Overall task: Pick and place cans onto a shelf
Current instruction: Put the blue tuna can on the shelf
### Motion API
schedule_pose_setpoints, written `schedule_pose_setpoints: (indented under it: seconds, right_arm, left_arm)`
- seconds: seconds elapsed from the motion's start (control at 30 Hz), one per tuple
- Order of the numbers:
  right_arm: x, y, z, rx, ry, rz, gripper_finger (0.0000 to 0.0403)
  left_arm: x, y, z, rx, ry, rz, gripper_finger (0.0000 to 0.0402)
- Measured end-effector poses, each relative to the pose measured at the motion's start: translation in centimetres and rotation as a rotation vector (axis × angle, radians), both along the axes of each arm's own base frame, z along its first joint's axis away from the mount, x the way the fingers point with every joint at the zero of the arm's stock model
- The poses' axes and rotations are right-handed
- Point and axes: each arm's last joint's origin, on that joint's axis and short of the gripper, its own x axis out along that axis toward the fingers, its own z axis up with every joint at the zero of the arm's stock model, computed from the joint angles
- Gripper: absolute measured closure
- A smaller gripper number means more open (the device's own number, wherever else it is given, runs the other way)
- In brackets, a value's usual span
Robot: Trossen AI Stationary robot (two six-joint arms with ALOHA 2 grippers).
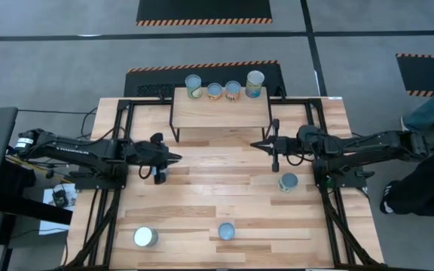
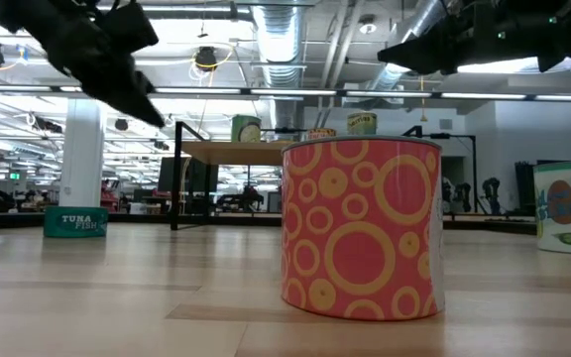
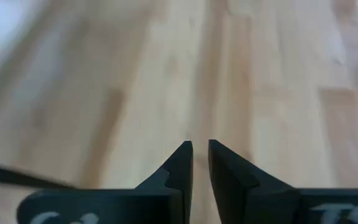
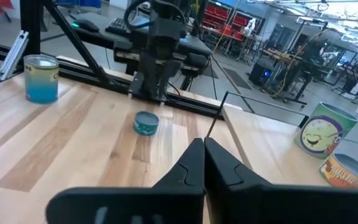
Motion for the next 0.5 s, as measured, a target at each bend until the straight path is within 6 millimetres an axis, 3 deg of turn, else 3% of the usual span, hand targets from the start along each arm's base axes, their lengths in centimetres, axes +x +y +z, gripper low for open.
schedule_pose_setpoints:
  seconds: [0.2, 0.5]
  right_arm:
    - [0.0, 0.1, -0.2, 0.024, 0.020, 0.002, 0.0389]
    - [0.0, 0.1, -0.4, 0.027, 0.045, 0.003, 0.0388]
  left_arm:
    - [-0.8, -0.9, -1.0, -0.150, 0.193, 0.023, 0.0321]
    - [-0.6, -2.0, -3.1, -0.093, 0.382, 0.064, 0.0269]
